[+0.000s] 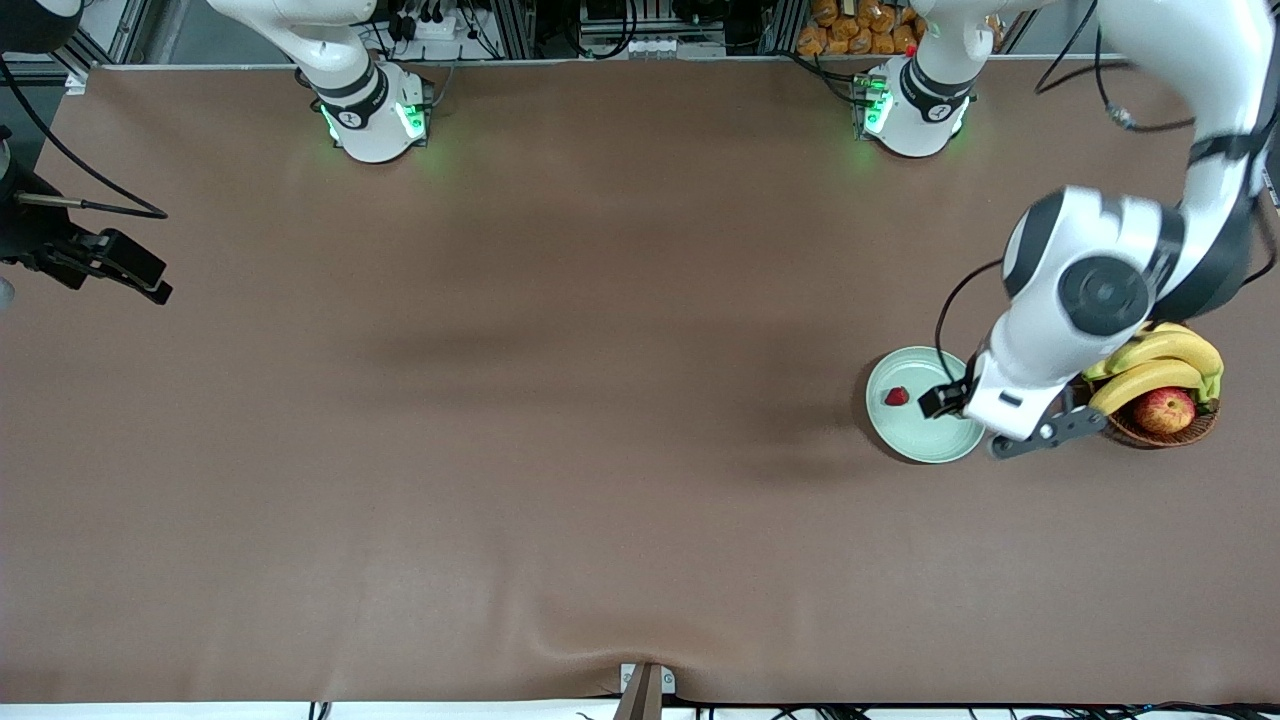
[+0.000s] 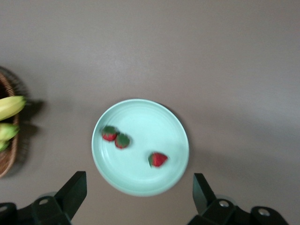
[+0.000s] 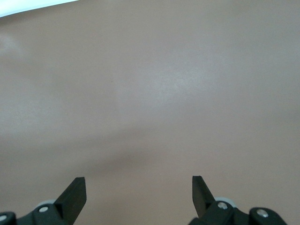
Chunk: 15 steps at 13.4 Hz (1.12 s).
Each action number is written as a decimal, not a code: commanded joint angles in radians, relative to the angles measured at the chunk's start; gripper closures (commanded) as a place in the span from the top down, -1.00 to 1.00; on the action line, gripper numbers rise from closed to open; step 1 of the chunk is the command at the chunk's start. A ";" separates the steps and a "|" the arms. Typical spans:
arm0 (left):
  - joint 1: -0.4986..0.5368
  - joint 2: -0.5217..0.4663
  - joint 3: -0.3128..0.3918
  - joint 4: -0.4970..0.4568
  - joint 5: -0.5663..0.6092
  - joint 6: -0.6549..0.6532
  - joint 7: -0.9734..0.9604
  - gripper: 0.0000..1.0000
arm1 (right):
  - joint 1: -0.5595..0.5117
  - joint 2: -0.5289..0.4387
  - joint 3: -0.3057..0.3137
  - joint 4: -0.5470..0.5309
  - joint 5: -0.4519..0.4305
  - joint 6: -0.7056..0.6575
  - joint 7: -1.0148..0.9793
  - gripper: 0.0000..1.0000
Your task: Collect all strawberries into plate
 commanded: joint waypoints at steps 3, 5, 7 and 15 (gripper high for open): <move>0.011 -0.093 -0.014 0.225 -0.121 -0.292 0.036 1.00 | -0.013 0.009 0.010 0.019 -0.009 -0.012 -0.008 1.00; 0.014 -0.122 -0.015 0.262 -0.126 -0.347 0.055 1.00 | -0.013 0.008 0.009 0.019 -0.003 -0.012 -0.009 1.00; 0.004 -0.172 0.017 0.271 -0.150 -0.358 0.160 1.00 | -0.014 0.008 0.010 0.019 -0.001 -0.012 -0.009 1.00; -0.173 -0.329 0.416 0.195 -0.255 -0.490 0.557 1.00 | -0.014 0.008 0.010 0.019 -0.001 -0.013 -0.008 1.00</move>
